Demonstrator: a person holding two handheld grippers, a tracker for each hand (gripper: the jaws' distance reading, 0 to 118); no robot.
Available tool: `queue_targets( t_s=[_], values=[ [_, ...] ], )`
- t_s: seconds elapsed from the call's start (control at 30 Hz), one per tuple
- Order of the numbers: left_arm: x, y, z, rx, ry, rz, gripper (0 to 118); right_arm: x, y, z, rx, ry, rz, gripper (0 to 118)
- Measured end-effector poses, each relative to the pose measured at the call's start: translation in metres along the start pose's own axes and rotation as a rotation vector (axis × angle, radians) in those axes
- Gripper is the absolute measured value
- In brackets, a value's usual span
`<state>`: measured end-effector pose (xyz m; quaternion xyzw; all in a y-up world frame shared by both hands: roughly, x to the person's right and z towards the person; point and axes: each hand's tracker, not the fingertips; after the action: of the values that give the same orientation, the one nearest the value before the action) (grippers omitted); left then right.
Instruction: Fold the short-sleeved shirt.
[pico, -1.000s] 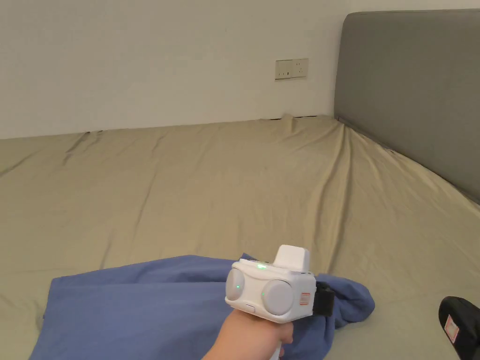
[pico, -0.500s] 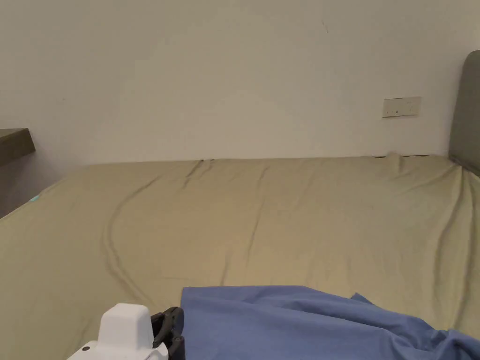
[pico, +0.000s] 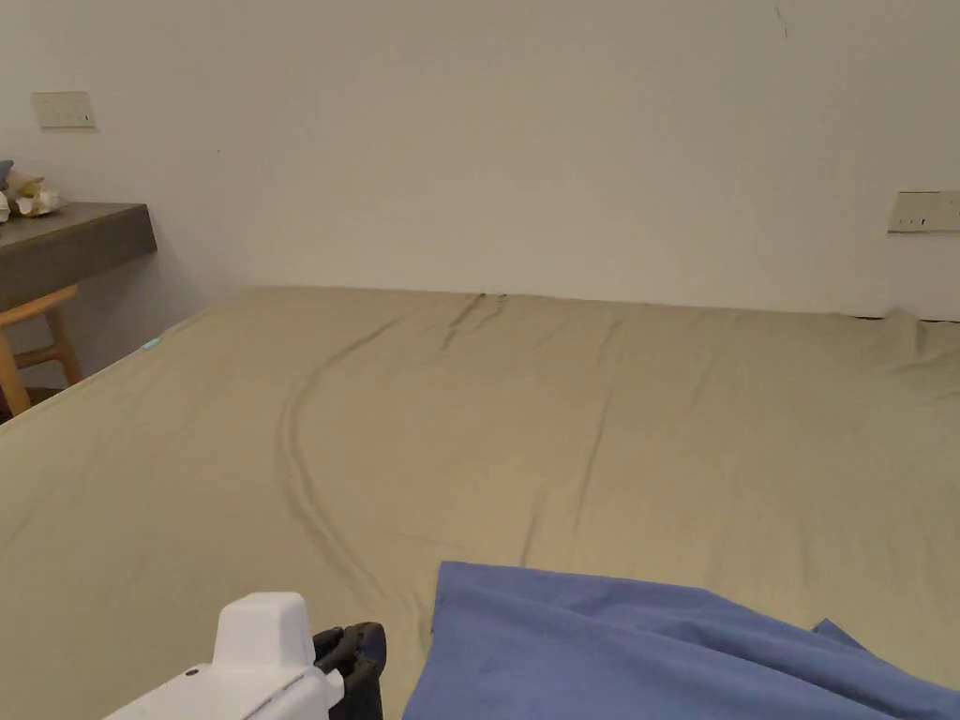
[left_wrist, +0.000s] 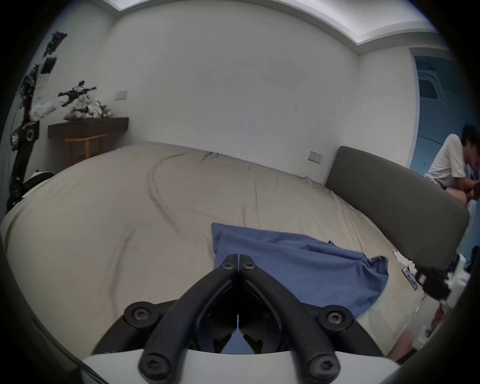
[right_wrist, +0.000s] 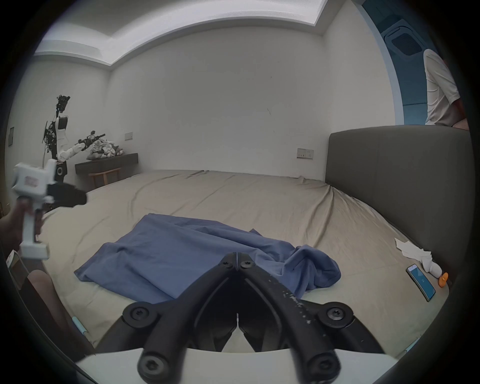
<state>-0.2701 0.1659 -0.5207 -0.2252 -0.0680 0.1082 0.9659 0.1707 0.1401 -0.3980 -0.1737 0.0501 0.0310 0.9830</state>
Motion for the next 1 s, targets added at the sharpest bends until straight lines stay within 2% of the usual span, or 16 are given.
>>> queue_targets(
  t_s=[0.13, 0.17, 0.2, 0.23, 0.27, 0.3, 0.37, 0.4, 0.5, 0.53, 0.57, 0.7, 0.8, 0.83, 0.9, 1.0],
  values=[
    [-0.012, 0.045, -0.112, -0.103, -0.015, -0.041, 4, 0.010, -0.001, -0.001, -0.009, -0.009, -0.008, 1],
    [-0.016, 0.053, -0.139, -0.146, -0.008, -0.043, 21, 0.012, -0.001, -0.002, -0.017, -0.015, -0.001, 1],
    [-0.026, 0.055, -0.173, -0.163, 0.012, -0.038, 68, 0.014, -0.001, -0.005, -0.027, -0.026, 0.007, 1],
    [-0.032, 0.057, -0.203, -0.202, 0.060, -0.030, 102, 0.015, 0.000, -0.007, -0.035, -0.032, 0.009, 1],
    [-0.037, 0.058, -0.227, -0.249, 0.122, -0.008, 118, 0.016, 0.001, -0.008, -0.040, -0.037, 0.007, 1],
    [-0.042, 0.058, -0.249, -0.270, 0.164, 0.006, 116, 0.017, 0.001, -0.010, -0.049, -0.043, 0.002, 1],
    [-0.041, 0.048, -0.272, -0.299, 0.171, -0.004, 94, 0.021, 0.000, -0.014, -0.067, -0.055, -0.015, 1],
    [-0.042, 0.042, -0.287, -0.336, 0.201, -0.011, 89, 0.021, 0.000, -0.014, -0.072, -0.062, -0.017, 1],
    [-0.039, 0.012, -0.308, -0.486, 0.193, -0.028, 94, 0.026, -0.003, -0.017, -0.085, -0.077, -0.006, 1],
    [-0.029, 0.003, -0.305, -0.429, 0.227, -0.110, 95, 0.028, -0.004, -0.018, -0.091, -0.086, -0.001, 1],
    [-0.020, 0.002, -0.300, -0.357, 0.234, -0.218, 89, 0.029, -0.005, -0.020, -0.095, -0.093, 0.001, 1],
    [-0.005, -0.002, -0.289, -0.374, 0.145, -0.156, 7, 0.034, -0.007, -0.020, -0.092, -0.096, -0.029, 1],
    [0.010, -0.010, -0.279, -0.378, 0.174, -0.357, 3, 0.034, -0.009, -0.016, -0.078, -0.090, -0.039, 1],
    [0.010, -0.009, -0.273, -0.378, 0.144, -0.369, 2, 0.035, -0.009, -0.014, -0.076, -0.089, -0.044, 1],
    [0.004, 0.003, -0.255, -0.390, 0.025, -0.225, 2, 0.038, -0.011, -0.010, -0.076, -0.092, -0.050, 1],
    [0.010, 0.023, -0.208, -0.187, 0.045, -0.285, 2, 0.047, -0.015, -0.004, -0.096, -0.112, -0.045, 1]
  ],
)
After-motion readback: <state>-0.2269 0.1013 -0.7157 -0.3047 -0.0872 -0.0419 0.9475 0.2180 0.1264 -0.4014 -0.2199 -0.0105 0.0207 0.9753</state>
